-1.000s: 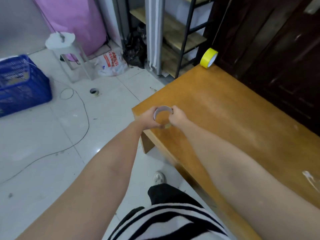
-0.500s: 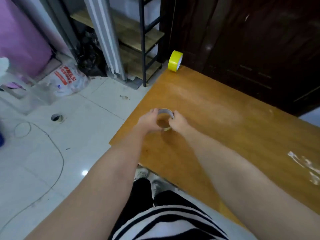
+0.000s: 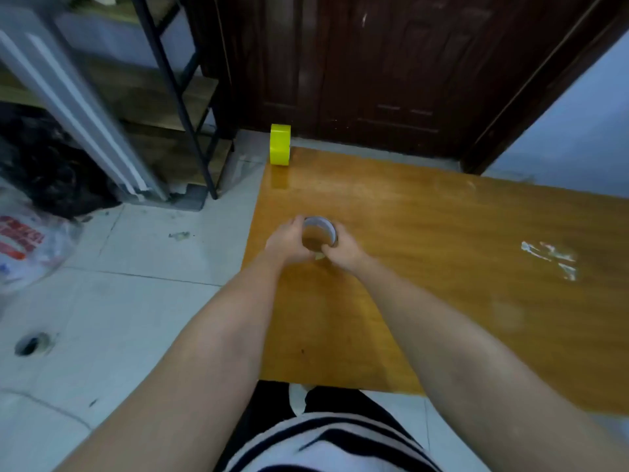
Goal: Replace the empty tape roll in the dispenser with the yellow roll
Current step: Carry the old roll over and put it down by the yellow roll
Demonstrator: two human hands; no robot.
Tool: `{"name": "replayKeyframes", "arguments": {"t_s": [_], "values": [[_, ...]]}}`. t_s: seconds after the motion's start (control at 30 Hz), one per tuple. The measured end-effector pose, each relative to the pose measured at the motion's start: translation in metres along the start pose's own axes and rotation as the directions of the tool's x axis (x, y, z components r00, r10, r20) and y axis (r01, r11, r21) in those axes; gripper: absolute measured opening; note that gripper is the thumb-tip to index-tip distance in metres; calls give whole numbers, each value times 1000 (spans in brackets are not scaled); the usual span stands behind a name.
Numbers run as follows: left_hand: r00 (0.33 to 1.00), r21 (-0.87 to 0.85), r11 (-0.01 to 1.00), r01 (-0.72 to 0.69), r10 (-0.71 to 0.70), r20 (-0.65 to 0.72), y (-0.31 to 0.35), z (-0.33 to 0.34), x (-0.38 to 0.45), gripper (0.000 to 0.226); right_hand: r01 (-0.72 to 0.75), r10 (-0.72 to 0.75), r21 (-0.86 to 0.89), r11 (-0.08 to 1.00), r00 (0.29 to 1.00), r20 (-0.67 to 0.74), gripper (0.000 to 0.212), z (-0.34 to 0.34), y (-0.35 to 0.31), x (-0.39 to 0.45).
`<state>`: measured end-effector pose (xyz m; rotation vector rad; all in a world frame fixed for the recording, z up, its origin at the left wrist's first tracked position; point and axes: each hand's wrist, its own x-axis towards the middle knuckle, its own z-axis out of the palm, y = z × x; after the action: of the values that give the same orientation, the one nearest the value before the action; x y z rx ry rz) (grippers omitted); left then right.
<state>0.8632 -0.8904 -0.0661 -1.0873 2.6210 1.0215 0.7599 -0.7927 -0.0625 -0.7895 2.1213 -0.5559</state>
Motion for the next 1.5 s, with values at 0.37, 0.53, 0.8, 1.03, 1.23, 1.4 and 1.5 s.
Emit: {"name": "replayKeyframes", "arguments": {"t_s": [0.37,0.53,0.8,1.03,1.23,1.4,1.5], "values": [[987,-112,992,-54,71,147,12,-10,41,85,-89,101,178,980,993,-60,82,-10,2,23],[984,-5,996,-89,88,154,13,-15,65,94,-64,76,114,991,992,-97,80,-28,3,49],[996,-46,998,-45,48,79,33,-39,119,94,-40,54,115,993,991,-126,79,-61,-11,107],[999,-72,997,-33,34,21,40,-50,165,88,-29,55,166,986,987,-154,81,-77,-15,154],[1000,-119,993,16,-13,22,37,-56,194,83,-25,44,118,993,986,-160,81,-86,-25,179],[998,-140,990,28,-21,52,33,-56,209,74,-31,42,77,997,990,-137,70,-97,-28,183],[998,-146,988,45,-37,55,34,-54,213,70,-54,60,57,997,991,-120,63,-100,-28,182]]}}
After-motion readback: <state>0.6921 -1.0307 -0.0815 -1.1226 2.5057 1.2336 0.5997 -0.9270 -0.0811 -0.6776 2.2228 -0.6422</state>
